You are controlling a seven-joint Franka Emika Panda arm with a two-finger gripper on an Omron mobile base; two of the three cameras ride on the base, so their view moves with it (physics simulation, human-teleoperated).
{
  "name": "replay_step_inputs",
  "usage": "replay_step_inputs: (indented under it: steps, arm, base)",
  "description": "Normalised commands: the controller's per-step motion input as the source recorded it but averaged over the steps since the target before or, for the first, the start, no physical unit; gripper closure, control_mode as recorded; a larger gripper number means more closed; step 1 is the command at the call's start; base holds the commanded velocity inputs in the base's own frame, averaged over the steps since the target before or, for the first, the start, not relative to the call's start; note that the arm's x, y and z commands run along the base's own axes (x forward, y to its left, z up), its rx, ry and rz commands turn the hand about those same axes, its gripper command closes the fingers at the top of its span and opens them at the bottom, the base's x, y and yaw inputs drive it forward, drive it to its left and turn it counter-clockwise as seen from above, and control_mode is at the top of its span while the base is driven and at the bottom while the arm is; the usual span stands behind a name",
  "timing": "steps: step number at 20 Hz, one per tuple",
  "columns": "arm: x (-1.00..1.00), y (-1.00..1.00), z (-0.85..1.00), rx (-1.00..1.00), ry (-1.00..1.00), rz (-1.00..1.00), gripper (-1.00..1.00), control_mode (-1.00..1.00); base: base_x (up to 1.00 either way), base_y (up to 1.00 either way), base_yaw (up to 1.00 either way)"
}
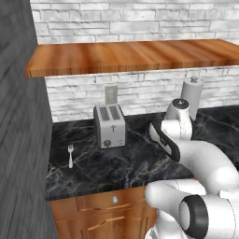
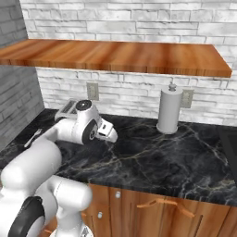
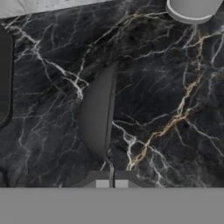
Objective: Take the fork and place it on the left side of the plate. Then take the spoon and place it on the right side of the plate. Make sure they're directly next to the plate.
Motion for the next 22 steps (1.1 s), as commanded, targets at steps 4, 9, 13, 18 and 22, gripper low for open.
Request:
replay_step_inputs:
  steps: [4, 9, 13, 18, 22]
  arm:
    - [-0.11, 0.34, 0.92, -0.14, 0.07, -0.05, 1.00, -1.00]
    - [-0.10, 0.25, 0.71, -0.16, 0.09, -0.03, 1.00, -1.00]
    - [-0.03, 0.03, 0.26, -0.07, 0.00, 0.00, 1.00, -1.00]
    - [0.00, 0.01, 0.01, -0.03, 0.00, 0.00, 1.00, 1.00]
    - [0.00, 0.00, 0.00, 0.00, 0.00, 0.00, 1.00, 1.00]
  base:
    - [0.00, 0.00, 0.00]
    - [0.00, 0.00, 0.00]
    - [0.00, 0.00, 0.00]
    - [-0.09, 0.01, 0.00]
    - [-0.48, -0.01, 0.00]
